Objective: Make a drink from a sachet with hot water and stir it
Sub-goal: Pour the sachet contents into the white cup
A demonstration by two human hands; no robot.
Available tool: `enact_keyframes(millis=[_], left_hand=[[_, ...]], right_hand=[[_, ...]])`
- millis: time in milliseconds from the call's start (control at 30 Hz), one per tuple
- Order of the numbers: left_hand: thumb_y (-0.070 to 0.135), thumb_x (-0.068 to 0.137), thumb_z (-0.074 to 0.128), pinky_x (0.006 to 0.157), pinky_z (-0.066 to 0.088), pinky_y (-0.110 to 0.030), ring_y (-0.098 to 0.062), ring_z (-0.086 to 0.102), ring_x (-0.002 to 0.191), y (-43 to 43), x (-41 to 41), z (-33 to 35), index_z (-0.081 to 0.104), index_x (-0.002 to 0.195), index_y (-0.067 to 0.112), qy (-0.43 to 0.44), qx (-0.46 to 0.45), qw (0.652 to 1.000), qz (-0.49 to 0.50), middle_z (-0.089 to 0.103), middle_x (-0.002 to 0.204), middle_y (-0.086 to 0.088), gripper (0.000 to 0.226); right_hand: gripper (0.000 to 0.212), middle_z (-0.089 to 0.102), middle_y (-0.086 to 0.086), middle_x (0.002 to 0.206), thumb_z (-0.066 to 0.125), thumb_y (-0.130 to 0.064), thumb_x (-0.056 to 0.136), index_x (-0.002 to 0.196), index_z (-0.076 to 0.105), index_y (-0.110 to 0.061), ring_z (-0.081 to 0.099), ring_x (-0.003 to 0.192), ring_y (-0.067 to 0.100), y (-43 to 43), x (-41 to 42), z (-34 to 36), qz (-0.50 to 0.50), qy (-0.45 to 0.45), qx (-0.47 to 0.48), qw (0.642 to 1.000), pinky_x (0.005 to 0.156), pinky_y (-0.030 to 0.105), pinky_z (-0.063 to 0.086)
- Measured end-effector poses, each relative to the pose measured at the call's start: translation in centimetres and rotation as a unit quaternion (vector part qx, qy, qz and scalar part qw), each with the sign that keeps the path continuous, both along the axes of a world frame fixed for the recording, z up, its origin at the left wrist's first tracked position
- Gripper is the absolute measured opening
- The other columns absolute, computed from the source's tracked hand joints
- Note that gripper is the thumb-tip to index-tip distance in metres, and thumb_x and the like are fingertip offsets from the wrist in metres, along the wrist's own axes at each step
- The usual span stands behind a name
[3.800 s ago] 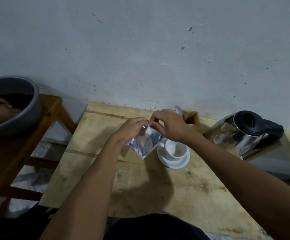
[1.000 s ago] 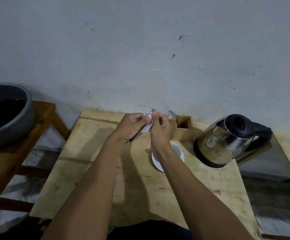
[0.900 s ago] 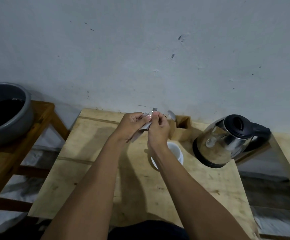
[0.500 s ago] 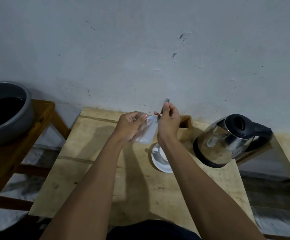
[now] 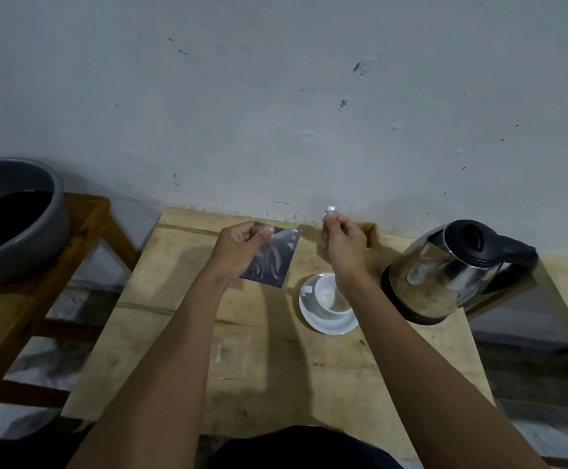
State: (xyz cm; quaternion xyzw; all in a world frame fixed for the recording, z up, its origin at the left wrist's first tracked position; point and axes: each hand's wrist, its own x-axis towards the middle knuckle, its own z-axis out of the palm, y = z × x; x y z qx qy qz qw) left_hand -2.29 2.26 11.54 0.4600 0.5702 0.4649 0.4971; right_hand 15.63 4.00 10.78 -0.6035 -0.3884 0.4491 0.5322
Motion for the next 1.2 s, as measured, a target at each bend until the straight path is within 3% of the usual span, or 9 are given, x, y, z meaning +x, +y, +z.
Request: enact_keyframes(millis=[200, 300, 400, 533, 600, 667, 767, 933, 1200], left_hand=[[0.028, 0.088, 0.065, 0.065, 0.052, -0.016, 0.002, 0.067, 0.069, -1.1, -1.7, -1.3, 0.072, 0.080, 0.025, 0.015, -0.021, 1.000, -0.011, 0.074, 0.071, 0.016, 0.011], [0.026, 0.090, 0.062, 0.064, 0.052, -0.014, 0.004, 0.067, 0.069, -1.6, -2.2, -2.1, 0.072, 0.084, 0.022, 0.010, -0.024, 1.000, 0.002, 0.073, 0.072, 0.017, 0.012], [0.025, 0.091, 0.061, 0.070, 0.054, -0.019, 0.001, 0.068, 0.072, -1.7, -2.6, -2.8, 0.072, 0.082, 0.025, 0.015, -0.028, 0.999, 0.015, 0.074, 0.075, 0.015, 0.013], [0.025, 0.091, 0.061, 0.079, 0.054, -0.028, -0.008, 0.068, 0.079, -1.8, -3.2, -3.6, 0.071, 0.082, 0.028, 0.018, -0.036, 0.999, 0.030, 0.073, 0.082, 0.011, 0.014], [0.026, 0.092, 0.059, 0.078, 0.054, -0.026, -0.009, 0.067, 0.081, -1.8, -3.3, -3.8, 0.071, 0.085, 0.027, 0.026, -0.039, 0.998, 0.030, 0.072, 0.085, 0.010, 0.013], [0.027, 0.093, 0.058, 0.075, 0.053, -0.022, -0.008, 0.066, 0.080, -1.7, -3.2, -3.9, 0.070, 0.088, 0.025, 0.033, -0.042, 0.998, 0.031, 0.072, 0.085, 0.010, 0.013], [0.027, 0.094, 0.056, 0.079, 0.052, -0.028, -0.011, 0.066, 0.084, -1.6, -3.0, -4.1, 0.070, 0.091, 0.023, 0.031, -0.053, 0.998, 0.034, 0.072, 0.088, 0.008, 0.015], [0.034, 0.094, 0.053, 0.080, 0.056, -0.039, -0.019, 0.069, 0.085, -1.4, -2.6, -4.5, 0.071, 0.084, 0.030, 0.012, -0.072, 0.995, 0.065, 0.074, 0.084, 0.006, 0.021], [0.036, 0.094, 0.053, 0.093, 0.053, -0.052, -0.031, 0.068, 0.102, -1.3, 0.8, -4.5, 0.074, 0.088, 0.030, -0.134, -0.116, 0.983, 0.041, 0.073, 0.105, -0.007, 0.023]], right_hand=[[0.036, 0.031, 0.004, 0.051, 0.050, -0.008, 0.091, 0.056, 0.041, -0.007, 0.029, 0.049, 0.015, -1.0, -0.7, -3.1, 0.112, -0.162, -0.097, 0.976, 0.049, 0.026, 0.028], [0.042, 0.041, 0.007, 0.049, 0.052, -0.009, 0.091, 0.050, 0.046, -0.005, 0.038, 0.047, 0.017, -0.9, -2.7, -5.1, 0.180, -0.238, -0.139, 0.944, 0.046, 0.021, 0.035], [0.032, 0.058, 0.010, 0.060, 0.050, -0.008, 0.089, 0.062, 0.066, -0.001, 0.055, 0.059, 0.022, -0.4, -4.9, -7.4, 0.258, -0.286, -0.195, 0.902, 0.062, 0.031, 0.046], [0.010, 0.066, 0.009, 0.099, 0.061, -0.018, 0.093, 0.088, 0.067, -0.022, 0.063, 0.098, 0.024, 0.3, -6.7, -9.7, 0.310, -0.291, -0.271, 0.864, 0.081, 0.026, 0.045], [0.024, 0.064, 0.007, 0.107, 0.065, -0.028, 0.092, 0.112, 0.070, -0.015, 0.061, 0.114, 0.022, 0.4, -6.7, -10.2, 0.319, -0.312, -0.294, 0.845, 0.080, 0.022, 0.043], [0.028, 0.056, 0.008, 0.098, 0.065, -0.020, 0.091, 0.115, 0.067, -0.006, 0.061, 0.104, 0.025, 0.5, -6.5, -10.8, 0.277, -0.257, -0.304, 0.874, 0.066, 0.023, 0.042], [0.017, 0.068, 0.012, 0.093, 0.056, -0.010, 0.094, 0.086, 0.067, -0.001, 0.066, 0.083, 0.026, 0.4, -6.2, -9.9, 0.251, -0.214, -0.253, 0.910, 0.066, 0.034, 0.050], [0.033, 0.075, 0.010, 0.102, 0.042, -0.027, 0.104, 0.111, 0.070, -0.011, 0.072, 0.090, 0.024, -2.3, -4.4, -6.2, 0.180, 0.045, -0.130, 0.974, 0.076, 0.038, 0.058], [0.015, 0.074, 0.001, 0.089, 0.060, -0.015, 0.097, 0.100, 0.073, -0.006, 0.068, 0.080, 0.010, -4.7, -1.4, -6.0, 0.111, -0.003, -0.011, 0.994, 0.069, 0.026, 0.055]])
